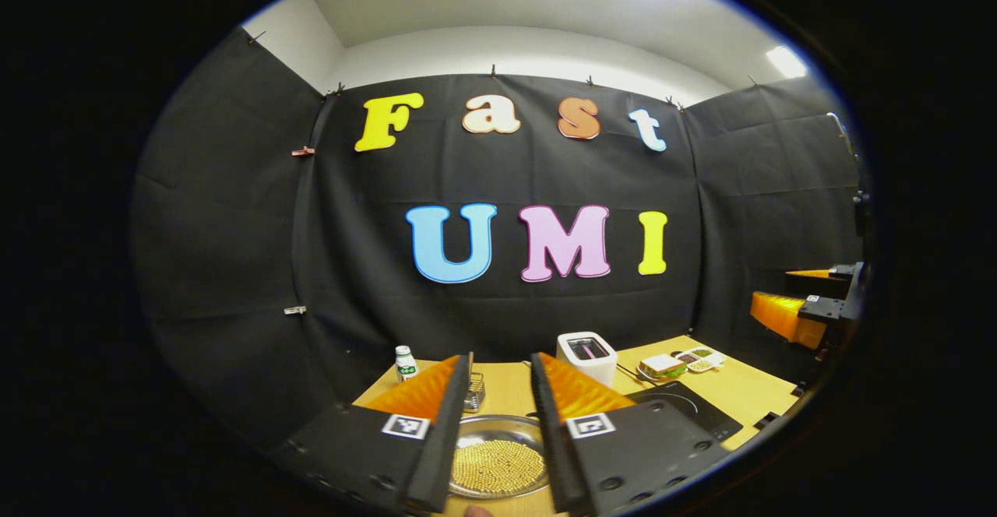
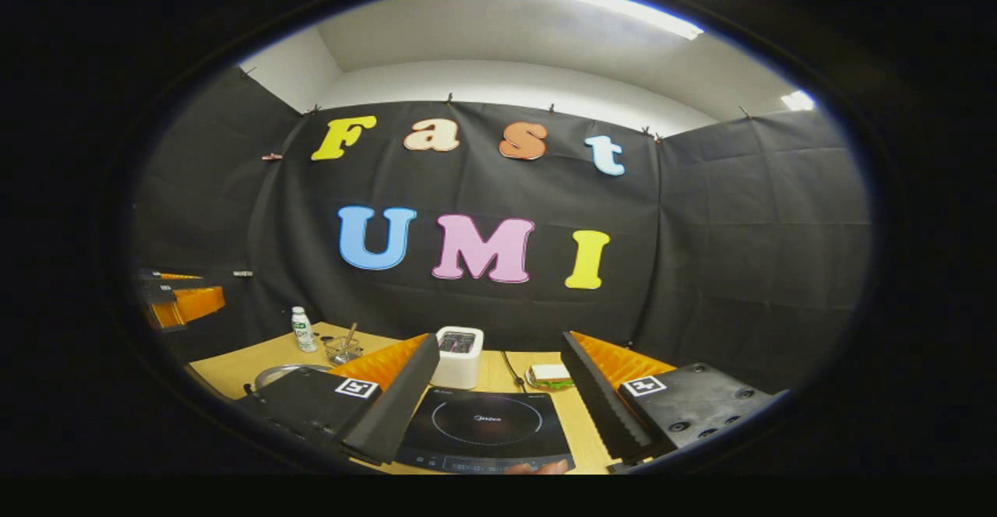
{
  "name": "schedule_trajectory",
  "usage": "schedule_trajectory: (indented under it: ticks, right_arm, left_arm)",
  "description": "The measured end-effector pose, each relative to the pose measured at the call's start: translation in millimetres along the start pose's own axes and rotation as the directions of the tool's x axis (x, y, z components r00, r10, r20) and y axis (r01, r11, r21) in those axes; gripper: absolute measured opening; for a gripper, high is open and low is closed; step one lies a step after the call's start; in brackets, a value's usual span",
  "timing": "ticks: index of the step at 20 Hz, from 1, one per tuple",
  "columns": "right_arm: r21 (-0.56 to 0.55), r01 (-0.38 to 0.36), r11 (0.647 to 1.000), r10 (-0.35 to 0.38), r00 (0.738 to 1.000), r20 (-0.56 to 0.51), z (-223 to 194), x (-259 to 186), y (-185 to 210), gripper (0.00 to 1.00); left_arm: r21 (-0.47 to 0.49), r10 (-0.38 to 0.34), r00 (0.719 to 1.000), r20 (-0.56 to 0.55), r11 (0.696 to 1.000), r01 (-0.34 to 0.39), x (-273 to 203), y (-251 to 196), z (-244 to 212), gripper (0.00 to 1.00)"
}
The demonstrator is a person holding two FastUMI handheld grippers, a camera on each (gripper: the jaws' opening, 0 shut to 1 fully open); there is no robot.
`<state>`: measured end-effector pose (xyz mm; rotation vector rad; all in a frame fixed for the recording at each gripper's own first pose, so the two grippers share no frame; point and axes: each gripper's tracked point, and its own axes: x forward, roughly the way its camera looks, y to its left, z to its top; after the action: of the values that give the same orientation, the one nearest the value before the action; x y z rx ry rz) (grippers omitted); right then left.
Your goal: First push the handle of the pot to place it horizontally, then grasp the pot with both hands and set it on the induction cooktop.
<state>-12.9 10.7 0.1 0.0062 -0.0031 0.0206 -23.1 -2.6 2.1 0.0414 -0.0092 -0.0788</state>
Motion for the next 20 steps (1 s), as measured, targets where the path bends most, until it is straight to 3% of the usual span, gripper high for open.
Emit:
schedule_trajectory:
  ticks: [3, 7, 10, 15, 20]
  right_arm:
    - [-0.001, -0.003, 1.000, 0.003, 1.000, -0.003, -0.9, -0.9, 1.2, 0.97]
    - [-0.005, -0.008, 1.000, 0.008, 1.000, -0.014, -5.7, -0.2, 2.7, 0.96]
    - [-0.006, -0.011, 1.000, 0.010, 1.000, -0.023, -9.0, 0.2, 5.8, 0.98]
    - [-0.028, -0.019, 0.999, 0.018, 0.999, -0.044, -21.3, 2.0, 7.6, 0.96]
    - [-0.037, -0.012, 0.999, 0.009, 0.997, -0.076, -35.0, 3.7, 1.7, 0.98]
  left_arm:
    - [0.013, -0.043, 0.998, -0.051, 0.999, 0.044, -3.0, -2.7, -14.0, 0.07]
    - [-0.020, -0.089, 0.982, -0.166, 0.996, 0.087, -8.2, 1.8, -48.6, 0.05]
    - [-0.084, -0.164, 0.943, -0.290, 0.986, 0.145, -18.2, 7.2, -88.5, 0.05]
    - [-0.155, -0.273, 0.821, -0.502, 0.962, 0.226, -42.2, 19.5, -161.7, 0.05]
    - [-0.215, -0.341, 0.654, -0.675, 0.939, 0.268, -65.5, 25.1, -221.1, 0.05]
